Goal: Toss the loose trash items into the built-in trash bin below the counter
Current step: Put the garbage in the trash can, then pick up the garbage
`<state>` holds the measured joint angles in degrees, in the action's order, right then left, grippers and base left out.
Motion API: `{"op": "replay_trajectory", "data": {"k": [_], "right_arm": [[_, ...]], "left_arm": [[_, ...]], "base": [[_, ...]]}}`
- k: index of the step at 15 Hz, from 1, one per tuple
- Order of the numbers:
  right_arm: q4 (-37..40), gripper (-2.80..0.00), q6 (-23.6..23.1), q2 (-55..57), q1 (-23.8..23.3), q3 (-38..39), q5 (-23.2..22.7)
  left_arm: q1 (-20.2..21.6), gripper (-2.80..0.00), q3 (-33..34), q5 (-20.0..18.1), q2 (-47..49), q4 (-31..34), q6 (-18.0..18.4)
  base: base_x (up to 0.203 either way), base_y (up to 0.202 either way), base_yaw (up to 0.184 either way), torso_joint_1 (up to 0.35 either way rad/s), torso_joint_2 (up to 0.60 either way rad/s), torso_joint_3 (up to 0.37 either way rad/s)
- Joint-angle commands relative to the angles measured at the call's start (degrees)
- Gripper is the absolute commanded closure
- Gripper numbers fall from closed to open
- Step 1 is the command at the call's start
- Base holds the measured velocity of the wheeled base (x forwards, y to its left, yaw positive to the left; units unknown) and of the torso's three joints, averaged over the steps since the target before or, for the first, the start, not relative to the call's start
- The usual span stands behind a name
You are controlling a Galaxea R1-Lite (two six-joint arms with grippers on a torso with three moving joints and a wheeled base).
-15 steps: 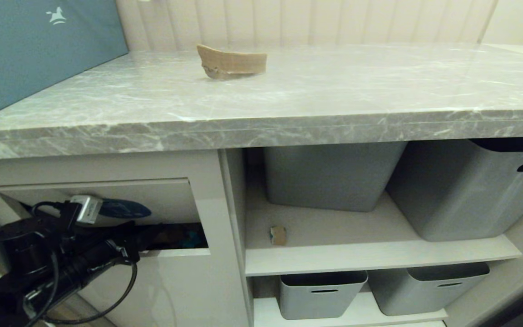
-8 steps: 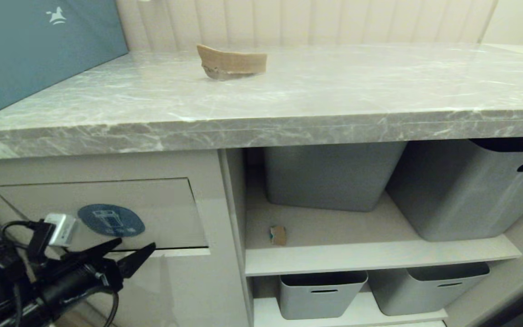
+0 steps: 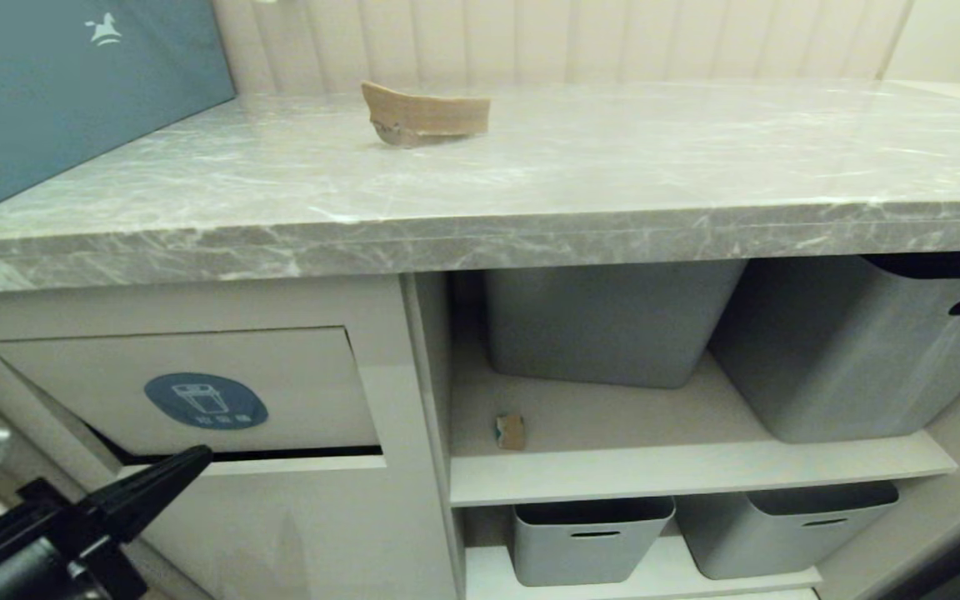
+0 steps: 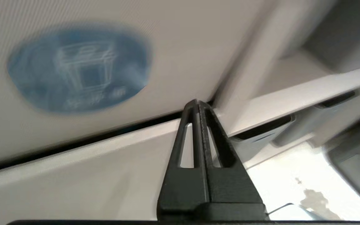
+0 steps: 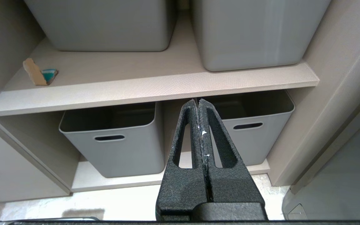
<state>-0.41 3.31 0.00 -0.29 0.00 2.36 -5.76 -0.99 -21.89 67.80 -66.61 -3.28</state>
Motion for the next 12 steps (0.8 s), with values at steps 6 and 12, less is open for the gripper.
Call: {"op": "replay_trajectory", "data": {"k": [6, 12], "right_arm": [[0.0, 0.0, 0.0, 0.1, 0.0, 0.1, 0.0], [0.0, 0.0, 0.0, 0.1, 0.0, 0.1, 0.0]], "left_arm": [[-14.7, 0.0, -21.2, -2.4, -20.9, 22.3, 2.2], [-22.5, 0.0, -56.5, 0.5, -4.9, 37.5, 2.9]], "base": [[0.0, 0.0, 0.0, 0.0, 0.0, 0.0], [0.0, 0.0, 0.0, 0.0, 0.0, 0.0]]}}
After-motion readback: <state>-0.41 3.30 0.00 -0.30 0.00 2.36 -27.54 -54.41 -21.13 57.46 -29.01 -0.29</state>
